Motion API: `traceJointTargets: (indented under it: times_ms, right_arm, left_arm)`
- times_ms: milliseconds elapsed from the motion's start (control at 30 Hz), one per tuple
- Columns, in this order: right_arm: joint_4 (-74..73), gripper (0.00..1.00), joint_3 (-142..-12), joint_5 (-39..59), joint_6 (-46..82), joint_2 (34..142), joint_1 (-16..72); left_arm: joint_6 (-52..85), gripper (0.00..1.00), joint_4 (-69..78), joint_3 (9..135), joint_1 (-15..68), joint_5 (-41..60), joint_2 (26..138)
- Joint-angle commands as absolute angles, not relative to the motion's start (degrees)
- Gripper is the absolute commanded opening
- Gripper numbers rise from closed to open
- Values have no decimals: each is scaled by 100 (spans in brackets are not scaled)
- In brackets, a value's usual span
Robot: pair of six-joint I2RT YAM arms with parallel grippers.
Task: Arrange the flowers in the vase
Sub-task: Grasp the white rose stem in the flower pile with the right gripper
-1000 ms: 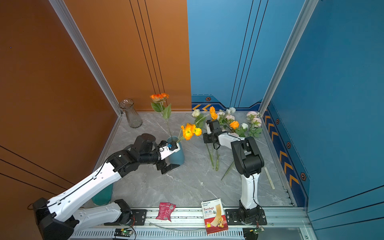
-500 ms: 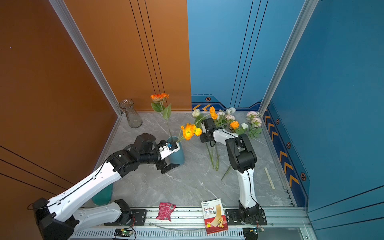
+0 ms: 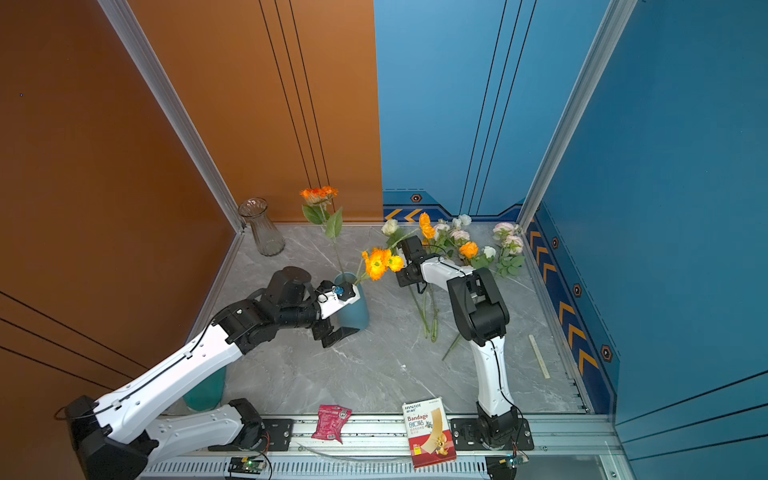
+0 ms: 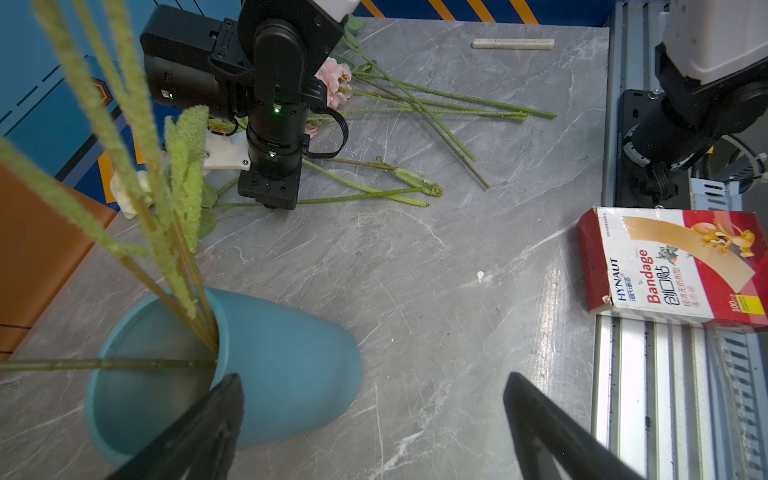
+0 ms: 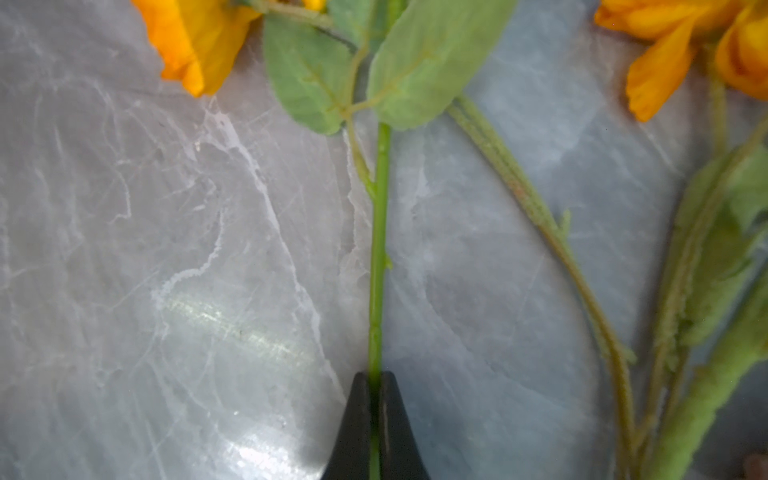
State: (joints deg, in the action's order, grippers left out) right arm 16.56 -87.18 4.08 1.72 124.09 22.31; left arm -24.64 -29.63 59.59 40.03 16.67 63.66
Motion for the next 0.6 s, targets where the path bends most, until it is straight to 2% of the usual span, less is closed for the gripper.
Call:
traceJointTargets:
  times_ms: [0, 267, 567]
  right_arm:
    - [2153, 0, -8549, 604, 167, 12559, 2171]
    - [1669, 0, -7950, 1291, 523, 11927, 2080]
    - [1221, 0, -7075, 1767, 1167, 10421, 1957]
  left_arm:
    - [-2496, 98, -3067, 6108, 3967, 1714, 6258]
    - [-2459, 98, -3059, 6113, 3868, 1795, 6122]
    - [-2377, 98, -2981, 6125, 3621, 2004, 5885]
